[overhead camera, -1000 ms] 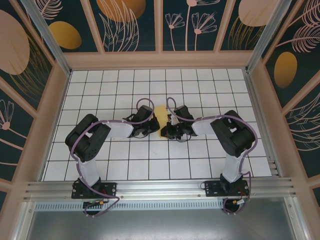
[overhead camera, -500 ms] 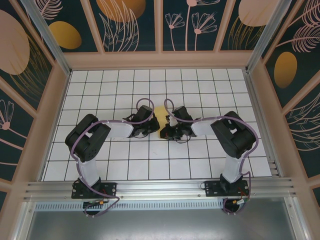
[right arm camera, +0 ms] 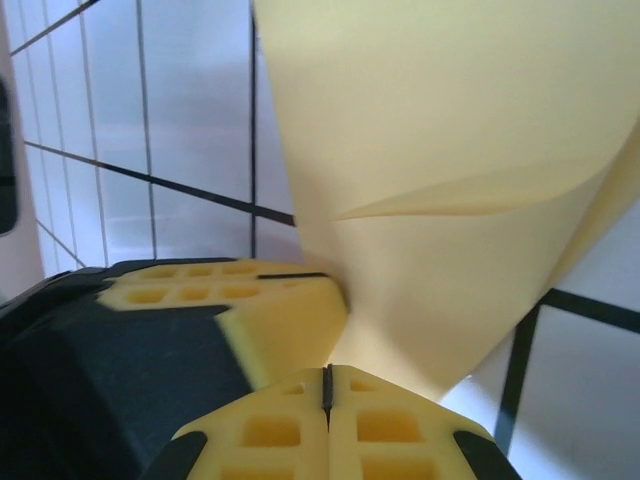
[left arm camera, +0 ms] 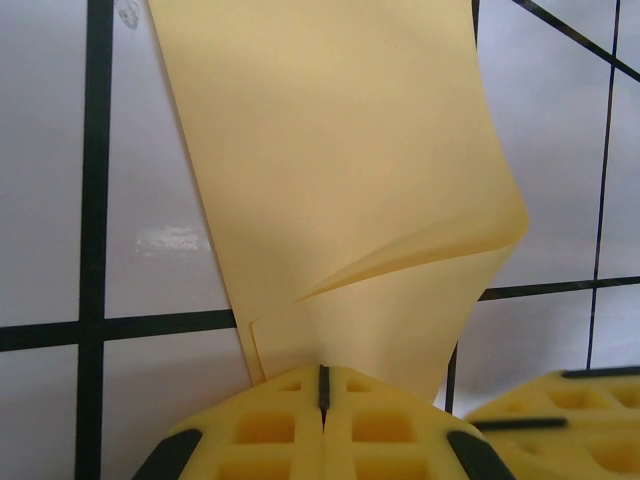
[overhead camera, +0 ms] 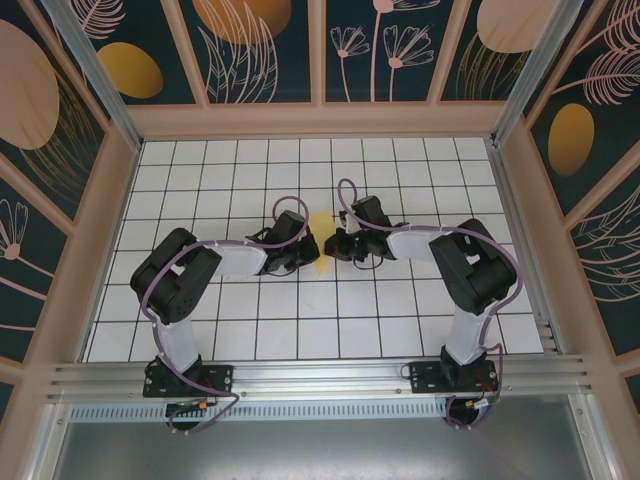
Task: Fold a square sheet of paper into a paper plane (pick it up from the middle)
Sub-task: Third fold the triangle at the center of the table.
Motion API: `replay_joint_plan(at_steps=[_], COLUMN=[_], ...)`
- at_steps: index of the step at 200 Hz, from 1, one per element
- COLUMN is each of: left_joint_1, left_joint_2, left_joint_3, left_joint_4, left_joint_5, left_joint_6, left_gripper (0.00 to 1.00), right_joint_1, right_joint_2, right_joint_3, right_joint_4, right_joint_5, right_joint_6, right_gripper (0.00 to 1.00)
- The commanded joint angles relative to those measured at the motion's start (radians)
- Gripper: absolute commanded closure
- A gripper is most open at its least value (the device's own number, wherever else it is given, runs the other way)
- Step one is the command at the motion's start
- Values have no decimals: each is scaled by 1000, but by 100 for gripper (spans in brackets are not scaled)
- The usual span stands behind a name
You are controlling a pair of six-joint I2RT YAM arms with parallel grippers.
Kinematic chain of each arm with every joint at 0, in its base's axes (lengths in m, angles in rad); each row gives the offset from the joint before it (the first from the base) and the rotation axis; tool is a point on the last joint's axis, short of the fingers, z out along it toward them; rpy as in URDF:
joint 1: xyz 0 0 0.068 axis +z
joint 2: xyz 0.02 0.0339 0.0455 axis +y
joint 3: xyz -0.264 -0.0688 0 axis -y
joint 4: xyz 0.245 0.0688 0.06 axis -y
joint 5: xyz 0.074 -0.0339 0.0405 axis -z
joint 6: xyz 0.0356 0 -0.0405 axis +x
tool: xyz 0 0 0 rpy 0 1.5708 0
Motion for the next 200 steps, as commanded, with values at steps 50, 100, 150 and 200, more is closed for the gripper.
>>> replay_joint_plan(at_steps=[50, 100, 150, 200], left_joint_1=[10, 10, 10, 1], left_joint_2=[10, -64, -205, -215], left_joint_3=[6, 47, -70, -170], left_joint_4=[-140, -163, -38, 100], left_joint_5=[-91, -116, -16, 95], left_joint_6=[14, 35, -23, -86], left_gripper=[100, 99, 96, 100], right_joint_1=[-4, 19, 52, 72], right_joint_2=[72, 58, 48, 81], right_joint_3=[25, 5, 6, 25], right_joint_4=[-32, -71, -35, 7], right_joint_5=[24, 43, 67, 41], right_joint_6=[4, 109, 254, 292], right_gripper=[100, 100, 100, 100])
